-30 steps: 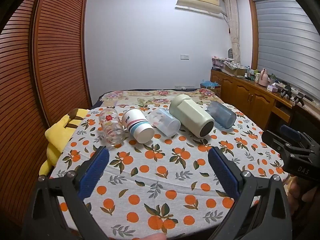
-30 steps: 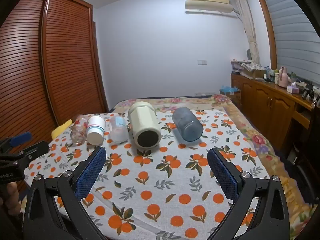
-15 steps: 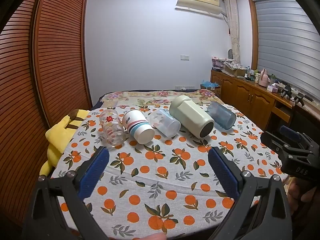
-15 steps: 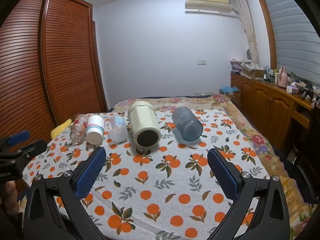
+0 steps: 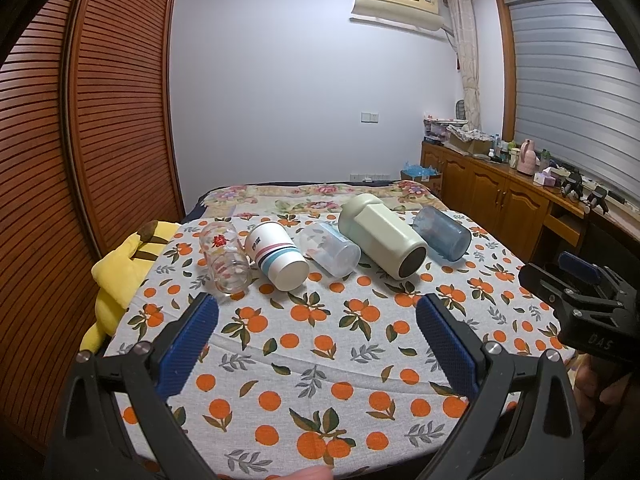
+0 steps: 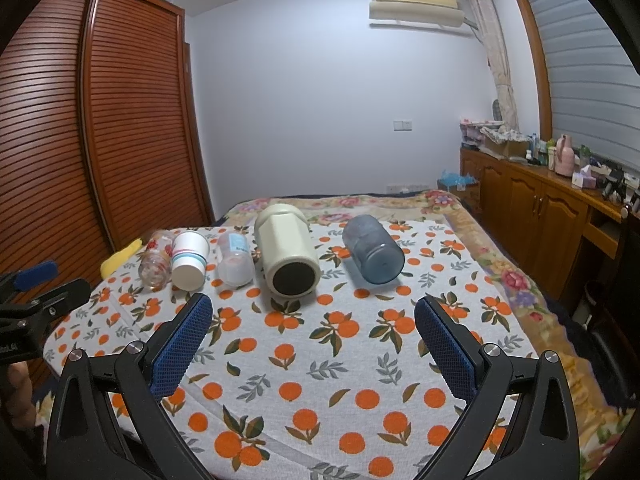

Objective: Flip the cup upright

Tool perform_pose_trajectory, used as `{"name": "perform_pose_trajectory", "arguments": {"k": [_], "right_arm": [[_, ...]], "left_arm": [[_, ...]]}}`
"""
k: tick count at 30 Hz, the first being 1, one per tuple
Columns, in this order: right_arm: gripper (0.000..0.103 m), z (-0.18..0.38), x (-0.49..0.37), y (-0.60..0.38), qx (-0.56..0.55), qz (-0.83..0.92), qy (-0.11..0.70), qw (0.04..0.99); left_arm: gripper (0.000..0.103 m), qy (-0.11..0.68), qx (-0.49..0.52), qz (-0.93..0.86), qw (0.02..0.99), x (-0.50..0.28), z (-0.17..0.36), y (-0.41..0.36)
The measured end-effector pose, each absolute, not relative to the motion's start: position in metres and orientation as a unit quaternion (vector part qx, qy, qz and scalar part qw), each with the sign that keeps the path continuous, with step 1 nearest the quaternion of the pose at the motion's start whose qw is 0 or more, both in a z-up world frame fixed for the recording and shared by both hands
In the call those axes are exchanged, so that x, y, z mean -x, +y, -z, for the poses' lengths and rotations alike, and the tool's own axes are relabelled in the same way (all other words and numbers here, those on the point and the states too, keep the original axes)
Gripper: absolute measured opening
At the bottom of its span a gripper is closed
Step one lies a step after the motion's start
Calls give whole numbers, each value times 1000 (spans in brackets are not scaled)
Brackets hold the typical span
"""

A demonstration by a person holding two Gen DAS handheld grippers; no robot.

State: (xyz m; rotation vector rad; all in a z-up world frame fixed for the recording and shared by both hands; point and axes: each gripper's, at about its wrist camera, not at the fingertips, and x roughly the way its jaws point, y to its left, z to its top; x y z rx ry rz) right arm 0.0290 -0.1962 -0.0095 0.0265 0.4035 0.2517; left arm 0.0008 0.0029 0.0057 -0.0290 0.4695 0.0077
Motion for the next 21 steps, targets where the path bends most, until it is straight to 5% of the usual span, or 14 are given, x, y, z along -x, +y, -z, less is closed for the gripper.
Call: {"name": "perform_pose_trajectory", "arguments": {"k": [21], "right_arm": [[103,9,-28,-196,-13,-124,200,972]], "left_arm": [[100,228,14,-3,974,5,-13,-1]]}}
